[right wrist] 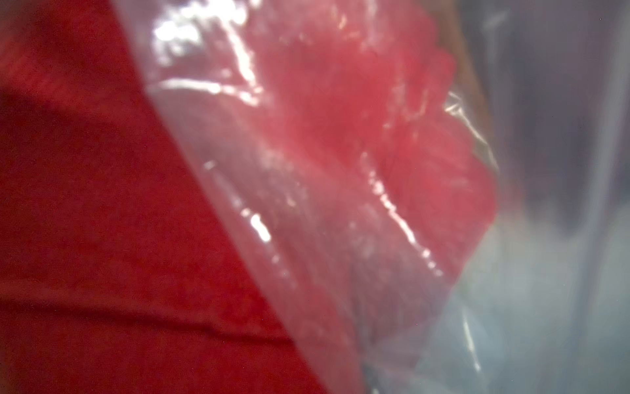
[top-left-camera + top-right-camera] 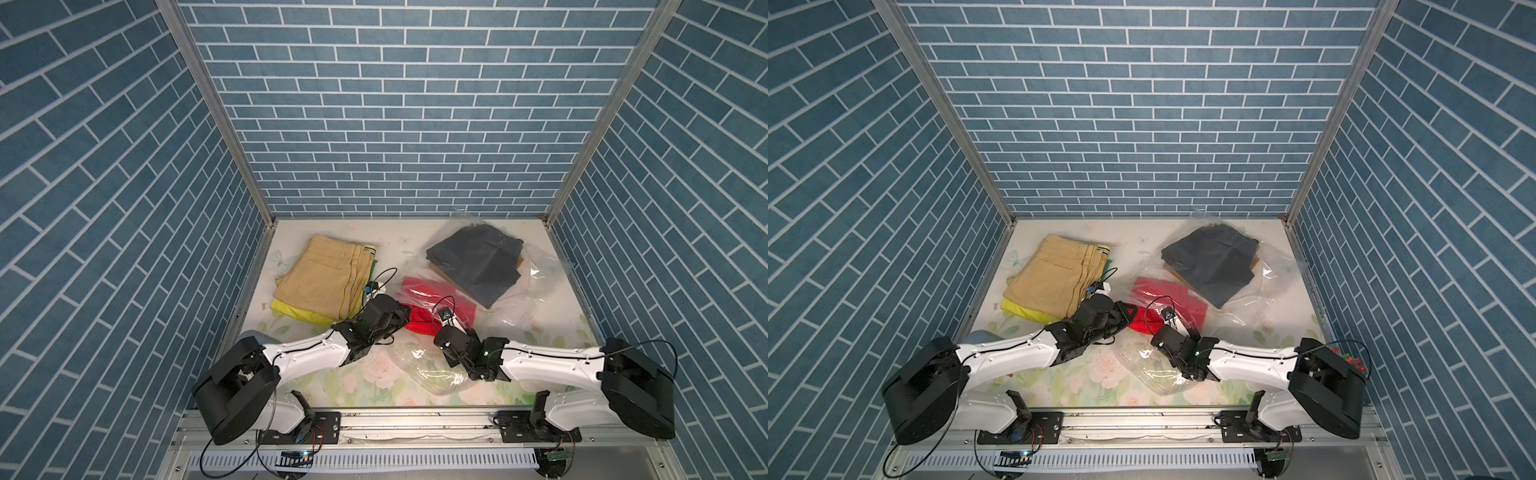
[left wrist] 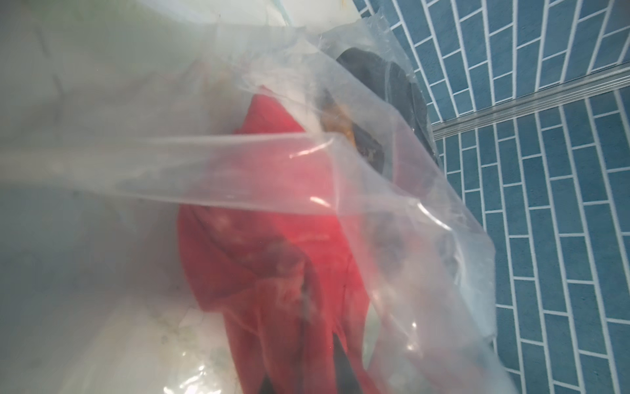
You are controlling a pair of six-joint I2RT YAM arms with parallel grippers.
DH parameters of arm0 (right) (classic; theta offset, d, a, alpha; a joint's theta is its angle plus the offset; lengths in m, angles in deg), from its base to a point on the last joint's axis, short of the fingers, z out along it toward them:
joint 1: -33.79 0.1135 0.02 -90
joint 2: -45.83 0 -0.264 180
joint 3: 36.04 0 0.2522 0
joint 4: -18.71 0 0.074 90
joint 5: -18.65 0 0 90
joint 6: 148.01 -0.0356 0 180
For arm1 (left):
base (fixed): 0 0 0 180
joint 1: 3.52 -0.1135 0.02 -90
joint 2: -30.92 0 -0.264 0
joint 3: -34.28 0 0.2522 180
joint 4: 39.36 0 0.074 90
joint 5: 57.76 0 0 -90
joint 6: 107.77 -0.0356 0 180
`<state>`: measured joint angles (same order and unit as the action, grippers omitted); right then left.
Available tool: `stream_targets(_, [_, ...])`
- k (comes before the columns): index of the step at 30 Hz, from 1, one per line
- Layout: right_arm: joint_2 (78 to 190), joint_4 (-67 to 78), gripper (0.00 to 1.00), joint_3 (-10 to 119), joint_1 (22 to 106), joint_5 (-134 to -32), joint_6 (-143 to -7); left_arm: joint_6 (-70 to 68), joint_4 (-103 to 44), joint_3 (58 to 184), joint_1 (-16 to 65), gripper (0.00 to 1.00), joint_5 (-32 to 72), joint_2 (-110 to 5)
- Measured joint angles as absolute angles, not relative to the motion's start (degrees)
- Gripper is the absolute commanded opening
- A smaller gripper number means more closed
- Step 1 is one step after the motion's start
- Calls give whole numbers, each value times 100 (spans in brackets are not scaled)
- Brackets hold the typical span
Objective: Take the trousers out of the vacuum bag
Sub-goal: Take out the trousers from the vacuum bag.
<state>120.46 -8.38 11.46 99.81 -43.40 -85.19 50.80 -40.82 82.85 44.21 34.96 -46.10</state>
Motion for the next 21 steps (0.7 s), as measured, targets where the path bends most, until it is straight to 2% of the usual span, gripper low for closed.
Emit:
stream_targets(5, [11475,-1128,4,1164,10639,-4937,-8451,5008,-3735,8265,4399,0,3472,-4002])
stream_targets(10, [11418,-1458,4,1417,11096,-5494,-8449,5010,-3449,7946,4403,0,3361,-3396])
stream_targets(21, [11036,-1786,4,2036,11273,-7031,-8296,4988,-1954,7778,4567,0,3236,-1567])
